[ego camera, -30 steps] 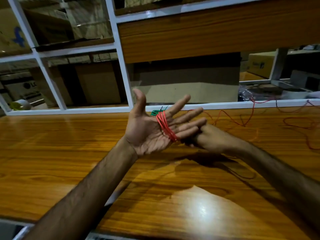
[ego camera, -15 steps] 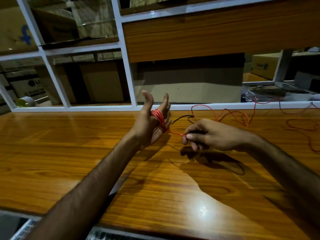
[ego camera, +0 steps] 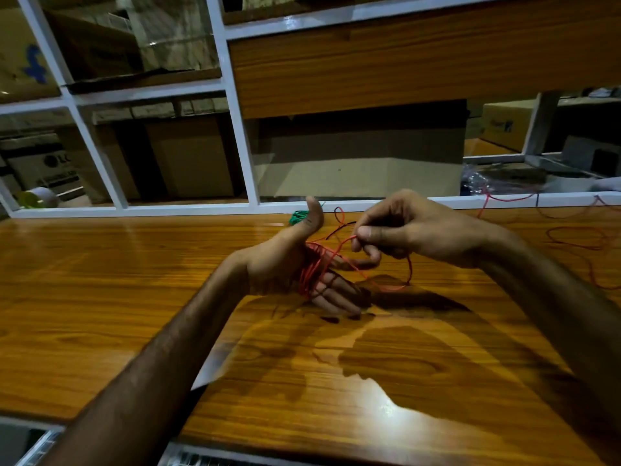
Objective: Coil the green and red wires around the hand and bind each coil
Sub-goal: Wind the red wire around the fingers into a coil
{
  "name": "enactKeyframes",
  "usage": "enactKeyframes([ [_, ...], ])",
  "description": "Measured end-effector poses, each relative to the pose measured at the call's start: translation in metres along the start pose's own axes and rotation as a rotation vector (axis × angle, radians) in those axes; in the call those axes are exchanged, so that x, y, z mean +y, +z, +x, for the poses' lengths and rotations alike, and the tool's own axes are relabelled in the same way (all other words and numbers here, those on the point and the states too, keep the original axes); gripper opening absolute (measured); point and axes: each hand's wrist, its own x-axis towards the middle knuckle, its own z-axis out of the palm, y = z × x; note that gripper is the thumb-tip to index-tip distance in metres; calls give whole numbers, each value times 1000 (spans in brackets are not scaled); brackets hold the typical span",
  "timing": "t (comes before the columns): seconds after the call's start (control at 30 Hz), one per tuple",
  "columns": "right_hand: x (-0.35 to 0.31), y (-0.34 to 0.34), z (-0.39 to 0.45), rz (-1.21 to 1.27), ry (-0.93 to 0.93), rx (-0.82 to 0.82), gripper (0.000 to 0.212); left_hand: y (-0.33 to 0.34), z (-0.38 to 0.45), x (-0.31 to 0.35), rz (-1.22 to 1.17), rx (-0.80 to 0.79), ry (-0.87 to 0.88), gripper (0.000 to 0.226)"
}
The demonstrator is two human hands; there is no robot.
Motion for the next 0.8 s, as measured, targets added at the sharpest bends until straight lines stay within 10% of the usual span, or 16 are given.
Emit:
enactKeyframes([
  [0.53,23,10,15,-159,-162,241,23,17,20,-20,-299,-626,131,93],
  [0.8,29,12,13,9,-58,251,21,17,9,-1,-646,-539,375,61],
])
